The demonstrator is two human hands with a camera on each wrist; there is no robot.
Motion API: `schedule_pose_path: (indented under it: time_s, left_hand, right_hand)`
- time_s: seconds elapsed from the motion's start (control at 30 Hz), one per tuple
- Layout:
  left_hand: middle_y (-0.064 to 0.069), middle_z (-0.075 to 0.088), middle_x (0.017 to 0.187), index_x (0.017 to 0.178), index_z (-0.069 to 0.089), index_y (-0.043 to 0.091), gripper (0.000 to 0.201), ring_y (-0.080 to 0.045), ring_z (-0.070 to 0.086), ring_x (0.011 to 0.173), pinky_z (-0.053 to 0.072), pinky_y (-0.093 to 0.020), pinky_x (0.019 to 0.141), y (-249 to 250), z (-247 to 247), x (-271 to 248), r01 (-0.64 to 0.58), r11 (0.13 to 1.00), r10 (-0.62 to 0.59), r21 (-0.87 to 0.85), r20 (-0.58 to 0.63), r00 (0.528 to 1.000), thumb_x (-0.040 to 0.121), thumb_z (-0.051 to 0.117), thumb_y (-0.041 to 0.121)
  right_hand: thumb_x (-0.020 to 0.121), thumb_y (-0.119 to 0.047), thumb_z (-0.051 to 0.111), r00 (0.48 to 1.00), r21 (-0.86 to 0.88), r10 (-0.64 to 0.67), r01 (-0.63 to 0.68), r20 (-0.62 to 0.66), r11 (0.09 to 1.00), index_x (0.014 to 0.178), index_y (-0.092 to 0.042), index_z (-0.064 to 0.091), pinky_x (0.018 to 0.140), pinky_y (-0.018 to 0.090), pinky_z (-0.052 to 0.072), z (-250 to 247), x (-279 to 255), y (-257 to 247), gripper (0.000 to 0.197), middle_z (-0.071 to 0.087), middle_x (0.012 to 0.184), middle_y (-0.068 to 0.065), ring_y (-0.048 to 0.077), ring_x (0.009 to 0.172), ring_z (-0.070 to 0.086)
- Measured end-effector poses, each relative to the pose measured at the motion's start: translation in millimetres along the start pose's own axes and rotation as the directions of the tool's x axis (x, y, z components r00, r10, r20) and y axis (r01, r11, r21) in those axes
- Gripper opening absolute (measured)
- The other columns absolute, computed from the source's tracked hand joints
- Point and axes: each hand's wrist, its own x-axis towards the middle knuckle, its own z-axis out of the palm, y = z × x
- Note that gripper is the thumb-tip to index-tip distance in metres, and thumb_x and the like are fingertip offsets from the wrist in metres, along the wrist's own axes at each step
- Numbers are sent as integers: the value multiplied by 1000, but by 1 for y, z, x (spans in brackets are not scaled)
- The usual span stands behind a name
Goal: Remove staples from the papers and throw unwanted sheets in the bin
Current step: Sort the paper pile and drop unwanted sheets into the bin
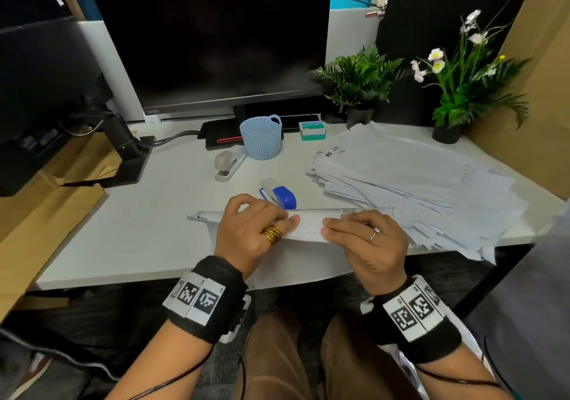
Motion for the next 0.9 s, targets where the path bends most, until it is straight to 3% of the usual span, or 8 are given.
schedule_pose_path:
  time_s: [0.1, 0.2, 0.33, 0.5, 0.6, 0.73, 0.8, 0.9]
  left_hand:
    - [3, 68, 76, 81, 76, 18, 22, -13, 52, 74, 30, -28, 87, 0, 5, 0, -46, 998, 46, 35, 18, 999, 93, 58, 15]
    - [5, 67, 79, 90, 74, 23, 29, -16, 59, 76, 24, -36, 98, 1, 11, -2, 0, 987, -35, 162, 219, 975, 73, 71, -1]
    - [7, 69, 76, 87, 71, 25, 40, -19, 64, 70, 21, -39, 96, 10, 20, -8, 212, 959, -273, 188, 410, 871, 56, 76, 0]
    - [10, 68, 74, 82, 67, 22, 16, -18, 64, 70, 19, -25, 85, 39, 31, 2, 536, 841, -461, -70, 427, 778, 84, 53, 15]
    - [10, 68, 82, 87, 66, 22, 17, -18, 61, 78, 19, -26, 88, 58, 44, 8, 569, 807, -432, -155, 501, 750, 93, 51, 20]
    - [6, 66, 95, 103, 66, 26, 28, -18, 57, 92, 21, -30, 87, 82, 71, 17, 439, 882, -263, -173, 590, 763, 91, 46, 41]
    - [5, 62, 107, 111, 64, 28, 37, -20, 54, 103, 21, -27, 84, 91, 85, 24, 386, 899, -178, -205, 634, 753, 88, 42, 47]
    - [-2, 49, 132, 124, 57, 28, 45, -25, 41, 123, 30, -35, 95, 106, 112, 32, 346, 907, -89, -240, 693, 716, 90, 39, 50]
  right_hand:
    - [78, 4, 67, 997, -16, 44, -43, 70, 999, 83, -16, 76, 53, 30, 49, -4, -1, 3, 22, 74, 89, -5, 17, 73, 61]
    - [74, -6, 66, 926, -152, 197, -155, 323, 976, 82, -24, 76, 52, 24, 47, -16, 5, 8, 22, 72, 79, -11, 15, 67, 63]
    - [70, -32, 80, 560, -380, 608, -478, 562, 792, 90, -41, 70, 66, 22, 41, -47, 18, 17, 25, 66, 81, -20, 5, 77, 59]
    - [73, -18, 78, 240, -75, 726, -925, 644, 373, 102, -40, 59, 82, 18, 50, -88, 9, 31, 41, 67, 102, -15, -2, 94, 62]
    - [86, -13, 65, 103, -119, 713, -960, 694, 255, 106, -28, 64, 84, 18, 51, -108, -7, 37, 25, 68, 105, -11, -2, 94, 65]
    - [88, -8, 63, 38, -263, 827, -939, 560, 221, 95, -9, 70, 80, 17, 52, -145, -20, 56, 10, 72, 92, 2, 14, 88, 68]
    - [87, -6, 64, 28, -469, 875, -836, 483, 285, 85, -10, 71, 66, 13, 45, -166, -27, 68, 8, 70, 82, 4, 16, 81, 64]
    - [83, 2, 59, -57, -763, 921, -581, 386, 284, 75, -12, 71, 65, 24, 37, -186, -44, 81, 19, 68, 80, 12, 26, 86, 64]
